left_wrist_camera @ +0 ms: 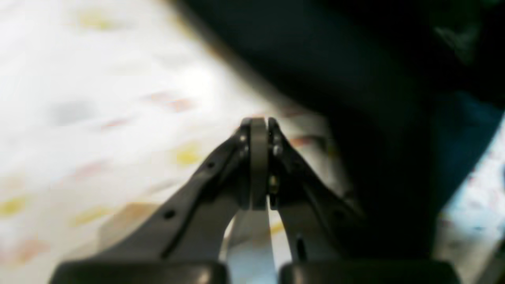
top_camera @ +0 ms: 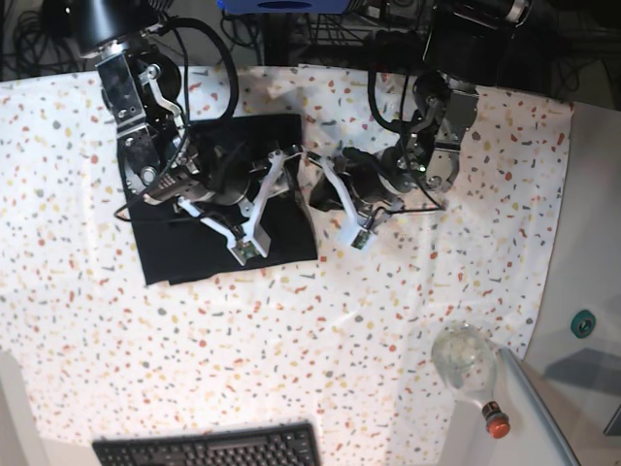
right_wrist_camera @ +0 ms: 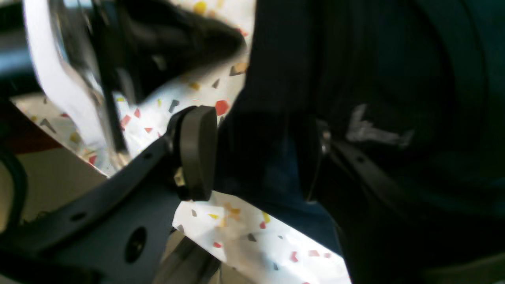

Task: Layout the t-shirt on the table in an organized manner, then fold the t-shirt properly
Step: 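Grasp the stack's ends with both grippers and fold it in half again, then press the folded black t-shirt flat with the right gripper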

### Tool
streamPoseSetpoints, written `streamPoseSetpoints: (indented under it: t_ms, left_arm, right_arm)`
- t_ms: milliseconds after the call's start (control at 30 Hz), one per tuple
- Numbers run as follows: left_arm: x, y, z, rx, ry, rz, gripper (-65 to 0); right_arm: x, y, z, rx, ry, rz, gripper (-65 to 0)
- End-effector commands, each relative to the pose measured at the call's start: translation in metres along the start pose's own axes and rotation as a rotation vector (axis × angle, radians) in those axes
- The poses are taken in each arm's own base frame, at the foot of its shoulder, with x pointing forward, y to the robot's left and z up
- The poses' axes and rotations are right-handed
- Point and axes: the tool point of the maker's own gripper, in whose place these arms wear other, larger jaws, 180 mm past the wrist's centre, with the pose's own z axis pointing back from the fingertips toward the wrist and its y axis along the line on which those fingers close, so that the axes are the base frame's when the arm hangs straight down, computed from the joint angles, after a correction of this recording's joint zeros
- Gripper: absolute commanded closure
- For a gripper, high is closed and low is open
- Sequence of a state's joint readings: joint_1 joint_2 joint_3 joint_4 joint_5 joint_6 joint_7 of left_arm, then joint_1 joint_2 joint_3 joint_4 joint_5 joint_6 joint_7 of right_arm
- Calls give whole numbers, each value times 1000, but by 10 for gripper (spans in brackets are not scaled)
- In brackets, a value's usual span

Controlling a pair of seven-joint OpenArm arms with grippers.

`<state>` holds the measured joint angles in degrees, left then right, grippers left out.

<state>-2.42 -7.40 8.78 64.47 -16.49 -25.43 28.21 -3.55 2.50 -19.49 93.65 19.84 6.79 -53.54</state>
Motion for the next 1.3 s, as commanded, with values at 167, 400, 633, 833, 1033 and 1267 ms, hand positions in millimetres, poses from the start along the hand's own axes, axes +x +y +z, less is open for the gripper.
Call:
streamPoseSetpoints:
  t_ms: [167, 400, 633, 833, 1033, 1267]
  left_arm:
    - [-12, 69, 64, 171, 41, -52, 0]
    - [-62, 147, 156, 359, 84, 11, 0]
    - [-85, 182, 221, 438, 49, 74, 0]
    - [-96, 184, 230, 455, 60, 92, 0]
    - [-94, 177, 221, 441, 42, 110, 0]
    - [-102, 177, 213, 430, 44, 152, 0]
  right_arm:
    - [33, 32, 7, 41, -84, 73, -299]
    - [81, -25, 84, -139, -314, 30, -284]
    - [45, -157, 99, -417, -249, -122, 0]
    - [-8, -192, 66, -464, -154, -142, 0]
    - [-26, -107, 37, -287, -103, -1, 0]
    - [-41, -34, 31, -165, -93, 49, 0]
